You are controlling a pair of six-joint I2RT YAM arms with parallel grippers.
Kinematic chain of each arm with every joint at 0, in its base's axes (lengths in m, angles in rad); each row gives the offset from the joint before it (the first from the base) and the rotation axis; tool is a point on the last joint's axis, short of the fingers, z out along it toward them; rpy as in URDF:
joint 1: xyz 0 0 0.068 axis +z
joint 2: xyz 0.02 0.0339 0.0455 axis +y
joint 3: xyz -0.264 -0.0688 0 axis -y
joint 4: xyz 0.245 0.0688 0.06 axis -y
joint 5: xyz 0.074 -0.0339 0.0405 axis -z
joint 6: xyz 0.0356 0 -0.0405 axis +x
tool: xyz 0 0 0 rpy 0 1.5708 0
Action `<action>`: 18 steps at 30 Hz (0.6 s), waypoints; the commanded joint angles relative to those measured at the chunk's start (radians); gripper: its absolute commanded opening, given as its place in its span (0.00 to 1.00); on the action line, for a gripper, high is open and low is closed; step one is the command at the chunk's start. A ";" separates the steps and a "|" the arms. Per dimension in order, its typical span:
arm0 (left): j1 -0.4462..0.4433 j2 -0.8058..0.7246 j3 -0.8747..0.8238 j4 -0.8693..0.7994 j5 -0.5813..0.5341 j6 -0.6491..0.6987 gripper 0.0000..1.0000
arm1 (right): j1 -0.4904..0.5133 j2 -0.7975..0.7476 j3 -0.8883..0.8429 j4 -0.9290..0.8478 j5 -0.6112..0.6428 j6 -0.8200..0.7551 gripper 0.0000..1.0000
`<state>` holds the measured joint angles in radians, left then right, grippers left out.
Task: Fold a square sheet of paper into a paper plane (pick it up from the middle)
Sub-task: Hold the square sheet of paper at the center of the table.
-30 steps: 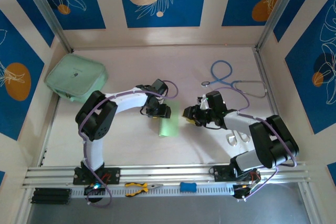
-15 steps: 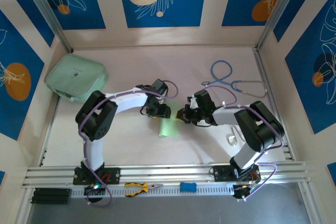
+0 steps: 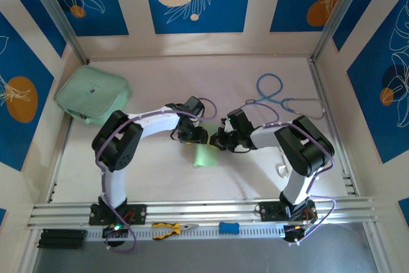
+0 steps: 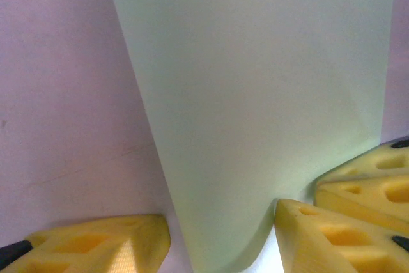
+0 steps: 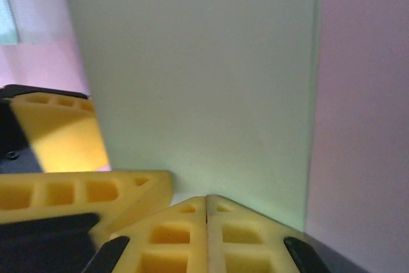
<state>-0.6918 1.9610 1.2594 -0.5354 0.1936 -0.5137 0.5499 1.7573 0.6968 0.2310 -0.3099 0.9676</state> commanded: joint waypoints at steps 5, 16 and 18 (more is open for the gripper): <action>-0.005 0.115 -0.061 0.110 -0.041 0.028 0.57 | -0.014 0.050 -0.018 -0.114 0.043 -0.086 0.00; -0.002 -0.143 -0.111 0.192 -0.006 -0.083 0.64 | -0.137 0.065 0.024 -0.193 -0.104 -0.327 0.00; -0.001 -0.188 -0.127 0.210 0.002 -0.097 0.64 | -0.141 0.069 0.040 -0.205 -0.131 -0.352 0.00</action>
<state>-0.6975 1.8446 1.1526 -0.3923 0.2100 -0.5781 0.4206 1.7855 0.7334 0.1394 -0.4458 0.7120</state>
